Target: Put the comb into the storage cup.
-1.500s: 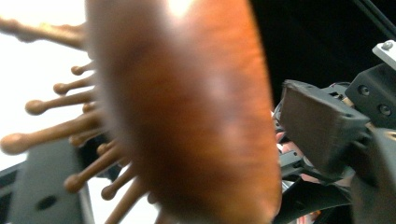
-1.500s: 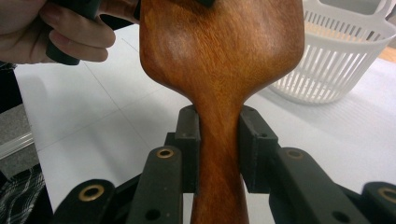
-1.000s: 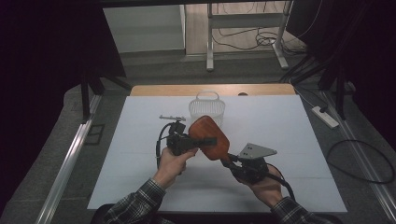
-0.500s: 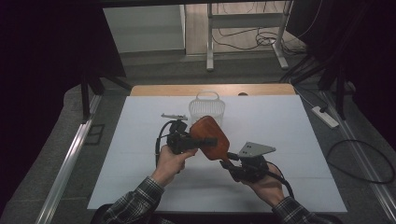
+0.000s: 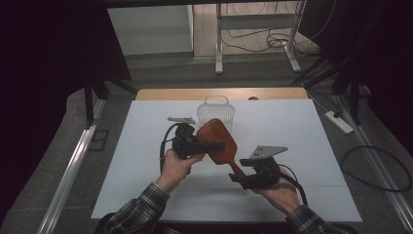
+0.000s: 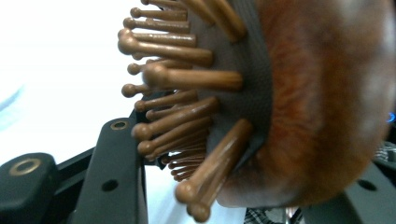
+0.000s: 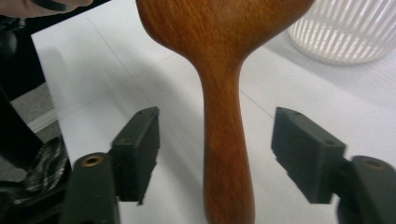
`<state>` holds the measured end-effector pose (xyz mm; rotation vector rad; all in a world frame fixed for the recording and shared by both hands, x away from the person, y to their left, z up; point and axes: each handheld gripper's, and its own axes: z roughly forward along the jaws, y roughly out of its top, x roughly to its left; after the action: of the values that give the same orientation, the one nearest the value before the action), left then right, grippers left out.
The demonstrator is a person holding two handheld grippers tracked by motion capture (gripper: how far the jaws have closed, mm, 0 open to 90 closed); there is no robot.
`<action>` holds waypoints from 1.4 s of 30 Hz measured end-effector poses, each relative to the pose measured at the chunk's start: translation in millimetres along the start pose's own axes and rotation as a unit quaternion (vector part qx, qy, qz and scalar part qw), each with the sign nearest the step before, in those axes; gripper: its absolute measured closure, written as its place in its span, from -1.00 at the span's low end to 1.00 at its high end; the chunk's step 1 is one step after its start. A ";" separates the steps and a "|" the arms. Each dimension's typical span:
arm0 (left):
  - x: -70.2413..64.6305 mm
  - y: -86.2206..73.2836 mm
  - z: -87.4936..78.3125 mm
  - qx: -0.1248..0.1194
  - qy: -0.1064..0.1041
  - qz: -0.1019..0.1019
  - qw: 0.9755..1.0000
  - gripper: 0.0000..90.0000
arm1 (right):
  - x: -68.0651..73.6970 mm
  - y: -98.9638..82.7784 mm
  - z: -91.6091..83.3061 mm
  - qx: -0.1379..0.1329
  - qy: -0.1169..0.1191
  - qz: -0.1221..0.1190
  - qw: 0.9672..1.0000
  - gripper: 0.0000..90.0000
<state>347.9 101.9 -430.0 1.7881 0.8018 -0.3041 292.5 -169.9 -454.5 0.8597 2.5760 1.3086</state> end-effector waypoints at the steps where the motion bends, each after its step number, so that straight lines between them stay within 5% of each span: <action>1: -0.3 0.5 -0.5 0.000 0.003 0.002 1.000 0.15 | -0.5 -0.1 -0.6 0.000 0.004 0.002 1.000 -0.34; 17: -3.1 12.4 -2.1 0.008 0.027 0.025 0.999 0.15 | -9.1 -3.5 -9.1 0.009 0.015 0.019 1.000 -0.77; 21: -1.5 15.3 -1.7 0.010 0.034 0.029 0.999 0.15 | -10.4 -6.9 -9.1 0.015 -0.003 0.005 1.000 -0.99; 42: 15.3 34.5 -7.9 -0.001 0.052 0.021 0.998 0.15 | -25.7 -20.3 -29.7 0.022 -0.026 0.006 0.999 -1.00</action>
<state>380.3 108.9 -410.2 1.8280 0.8365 -0.1831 294.6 -214.1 -455.5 0.9050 2.5727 1.2210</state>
